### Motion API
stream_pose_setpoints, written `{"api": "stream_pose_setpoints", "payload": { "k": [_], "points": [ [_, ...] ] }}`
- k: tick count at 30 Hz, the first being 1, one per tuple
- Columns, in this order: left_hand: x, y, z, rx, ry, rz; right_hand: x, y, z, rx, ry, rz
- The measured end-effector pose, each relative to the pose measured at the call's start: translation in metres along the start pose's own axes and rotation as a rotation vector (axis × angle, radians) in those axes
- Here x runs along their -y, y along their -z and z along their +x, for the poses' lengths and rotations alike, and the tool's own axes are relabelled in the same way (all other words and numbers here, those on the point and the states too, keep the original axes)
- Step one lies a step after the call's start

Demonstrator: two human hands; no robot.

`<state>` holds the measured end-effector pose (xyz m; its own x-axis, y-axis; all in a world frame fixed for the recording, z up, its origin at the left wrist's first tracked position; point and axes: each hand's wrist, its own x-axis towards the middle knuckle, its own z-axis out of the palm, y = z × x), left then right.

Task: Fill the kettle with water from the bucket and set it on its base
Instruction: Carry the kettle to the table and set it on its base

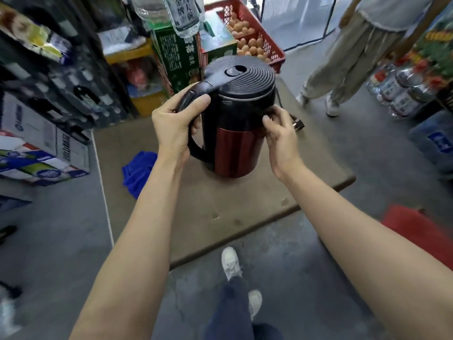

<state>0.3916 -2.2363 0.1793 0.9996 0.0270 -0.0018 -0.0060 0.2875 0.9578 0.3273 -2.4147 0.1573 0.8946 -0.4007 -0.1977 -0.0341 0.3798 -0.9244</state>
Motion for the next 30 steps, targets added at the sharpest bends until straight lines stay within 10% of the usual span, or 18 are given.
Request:
{"api": "stream_pose_setpoints", "payload": {
  "k": [30],
  "points": [
    [0.042, 0.023, 0.026, 0.081, 0.048, 0.336, 0.011, 0.008, 0.089, 0.257, -0.302, -0.136]
  ]
}}
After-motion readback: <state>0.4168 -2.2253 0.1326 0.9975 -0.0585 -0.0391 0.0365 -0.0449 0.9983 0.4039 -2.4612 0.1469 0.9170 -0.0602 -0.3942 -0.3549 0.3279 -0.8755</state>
